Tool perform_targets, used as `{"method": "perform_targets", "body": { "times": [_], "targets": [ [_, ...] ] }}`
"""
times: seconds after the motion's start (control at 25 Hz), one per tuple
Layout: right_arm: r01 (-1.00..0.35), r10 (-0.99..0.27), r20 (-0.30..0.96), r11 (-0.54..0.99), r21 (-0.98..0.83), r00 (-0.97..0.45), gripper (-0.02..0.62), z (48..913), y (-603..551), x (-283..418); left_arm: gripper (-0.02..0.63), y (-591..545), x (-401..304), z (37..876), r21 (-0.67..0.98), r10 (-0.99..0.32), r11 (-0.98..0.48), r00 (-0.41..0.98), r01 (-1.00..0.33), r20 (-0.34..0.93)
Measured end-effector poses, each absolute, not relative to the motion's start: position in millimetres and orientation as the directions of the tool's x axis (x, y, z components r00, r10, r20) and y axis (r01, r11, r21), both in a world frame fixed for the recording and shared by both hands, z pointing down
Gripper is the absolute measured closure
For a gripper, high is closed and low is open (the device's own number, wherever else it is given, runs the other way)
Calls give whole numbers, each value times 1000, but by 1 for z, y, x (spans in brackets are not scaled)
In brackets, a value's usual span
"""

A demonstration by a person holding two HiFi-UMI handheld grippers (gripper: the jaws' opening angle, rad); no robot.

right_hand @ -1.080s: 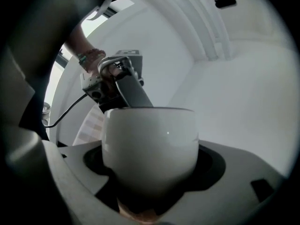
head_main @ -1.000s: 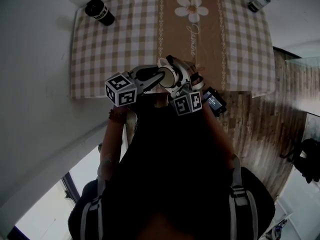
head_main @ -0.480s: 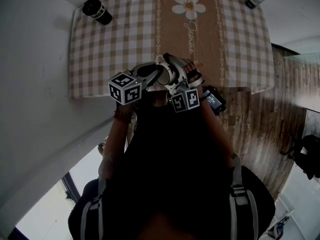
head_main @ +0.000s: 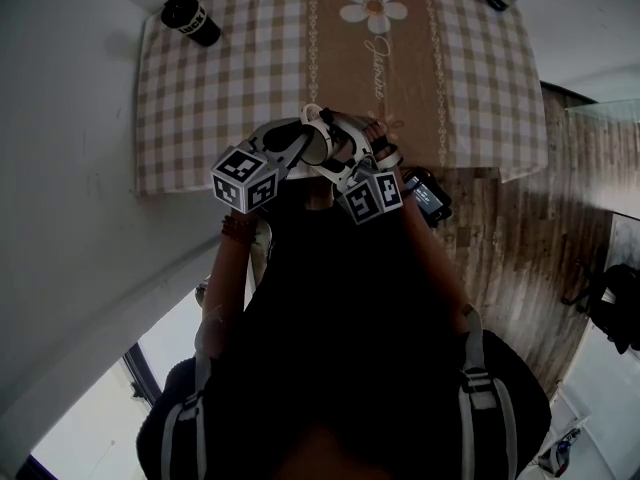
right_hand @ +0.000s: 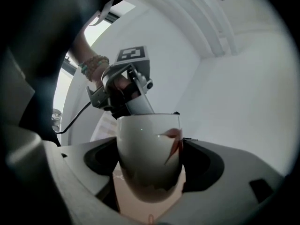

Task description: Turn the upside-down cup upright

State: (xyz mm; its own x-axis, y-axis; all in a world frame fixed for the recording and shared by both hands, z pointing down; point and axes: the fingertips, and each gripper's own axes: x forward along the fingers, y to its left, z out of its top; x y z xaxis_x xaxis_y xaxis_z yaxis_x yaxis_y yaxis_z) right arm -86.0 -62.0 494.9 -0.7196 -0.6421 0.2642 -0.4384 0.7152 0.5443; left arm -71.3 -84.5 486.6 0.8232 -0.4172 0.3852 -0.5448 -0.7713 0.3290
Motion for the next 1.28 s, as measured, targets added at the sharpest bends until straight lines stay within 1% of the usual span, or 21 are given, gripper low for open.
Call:
{"method": "perform_targets", "body": {
  "times": [0.16,0.44,0.52,0.6,0.68,0.8,0.92,1.04,1.16,1.24,1.28],
  "targets": [
    [-468,-620,226,743,479,-752,187,486,-59,-90,558,-85,-78,485,397,-427,-741,836,-541,343],
    [-391,-616,292,730,560,-732,206,501,-55,-92,554,-85,-89,498,415,-462,-701,813,-580,355],
    [-385,-610,291,732,562,-737,209,502,-54,-92,551,-86,-90,498,412,-466,-701,811,-582,353],
    [-409,-601,268,746,526,-753,212,497,-54,-92,555,-89,-93,498,415,-481,-691,806,-591,346],
    [-461,-590,219,770,442,-777,227,488,-54,-91,557,-96,-100,497,440,-515,-659,792,-610,327],
    [-537,-574,119,808,245,-810,227,472,-59,-86,557,-106,-111,492,488,-548,-626,788,-608,280],
    [-546,-558,88,828,127,-825,222,468,-63,-82,555,-107,-111,484,504,-544,-640,805,-580,236],
    [-547,-548,61,837,26,-834,180,466,-66,-82,555,-106,-112,481,526,-550,-637,810,-564,204],
    [-531,-541,-2,826,-188,-841,135,461,-72,-78,557,-108,-116,477,523,-589,-627,791,-577,166],
    [-486,-534,-53,803,-346,-844,97,458,-78,-73,555,-112,-119,473,487,-625,-623,764,-612,160],
    [-464,-534,-70,786,-408,-843,91,458,-81,-71,555,-114,-120,471,466,-643,-620,749,-631,158]
  ]
}}
